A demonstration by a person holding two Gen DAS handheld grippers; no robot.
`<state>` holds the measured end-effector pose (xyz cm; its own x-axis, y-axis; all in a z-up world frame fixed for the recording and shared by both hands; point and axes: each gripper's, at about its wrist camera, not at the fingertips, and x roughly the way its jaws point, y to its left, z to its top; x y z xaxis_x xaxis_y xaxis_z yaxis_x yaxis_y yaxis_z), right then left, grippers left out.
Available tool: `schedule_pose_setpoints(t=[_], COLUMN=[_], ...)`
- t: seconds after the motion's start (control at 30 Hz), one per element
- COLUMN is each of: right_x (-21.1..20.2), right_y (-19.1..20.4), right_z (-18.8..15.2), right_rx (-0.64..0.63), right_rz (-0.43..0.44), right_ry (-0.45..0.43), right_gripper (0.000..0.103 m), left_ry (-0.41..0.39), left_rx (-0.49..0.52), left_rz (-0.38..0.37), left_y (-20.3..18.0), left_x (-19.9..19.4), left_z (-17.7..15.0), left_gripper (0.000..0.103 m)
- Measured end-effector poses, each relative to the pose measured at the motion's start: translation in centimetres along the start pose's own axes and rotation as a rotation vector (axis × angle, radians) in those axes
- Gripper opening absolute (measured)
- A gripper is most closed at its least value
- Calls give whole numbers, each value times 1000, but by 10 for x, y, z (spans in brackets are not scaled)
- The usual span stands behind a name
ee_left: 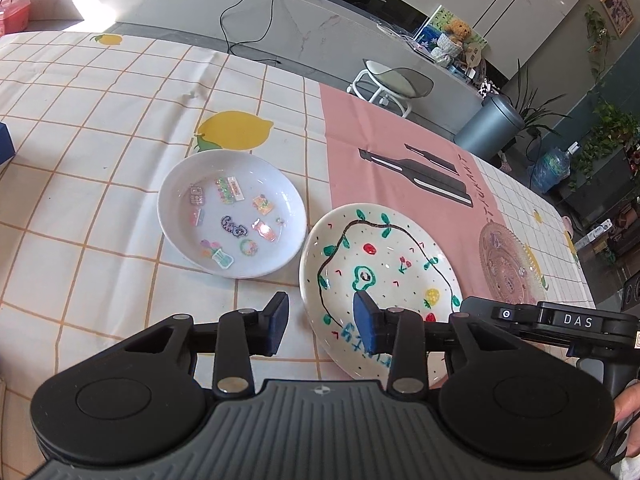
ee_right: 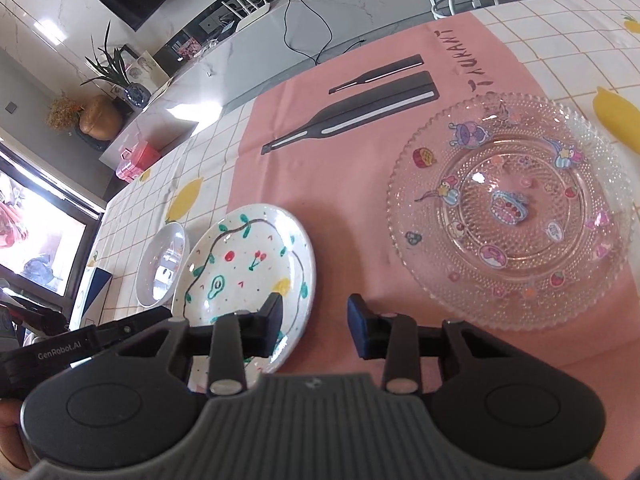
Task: Organize plates and bowls
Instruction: 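Move both tools to the rim of the white vine-painted plate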
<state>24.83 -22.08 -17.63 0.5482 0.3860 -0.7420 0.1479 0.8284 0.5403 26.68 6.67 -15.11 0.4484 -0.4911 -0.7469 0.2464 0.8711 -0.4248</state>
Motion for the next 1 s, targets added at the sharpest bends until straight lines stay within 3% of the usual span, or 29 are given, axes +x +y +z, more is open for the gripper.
schedule_pose_setpoints(t=[0.13, 0.2, 0.27, 0.33, 0.5, 0.87, 1.0], right_x=[7, 11, 13, 14, 14, -9, -24], right_y=[1, -1, -5, -8, -13, -10, -5], right_z=[4, 4, 4, 3, 1, -13, -16], right_rx=[-5, 10, 40, 57, 91, 134, 134], right_rz=[19, 37, 66, 81, 80, 103, 115], right_ry=[-5, 2, 1, -5, -11, -8, -26], right_gripper=[31, 20, 19, 16, 6, 6, 6], left_ry=[-7, -15, -15, -19, -18, -30, -41], left_rx=[-15, -17, -14, -10, -9, -2, 45], left_rz=[-4, -5, 1, 2, 16, 7, 17], left_y=[4, 5, 6, 5, 2, -8, -18], left_x=[8, 8, 10, 10, 8, -21, -36], left_z=[0, 0, 0, 0, 0, -9, -7], left_gripper=[40, 35, 21, 14, 13, 13, 13])
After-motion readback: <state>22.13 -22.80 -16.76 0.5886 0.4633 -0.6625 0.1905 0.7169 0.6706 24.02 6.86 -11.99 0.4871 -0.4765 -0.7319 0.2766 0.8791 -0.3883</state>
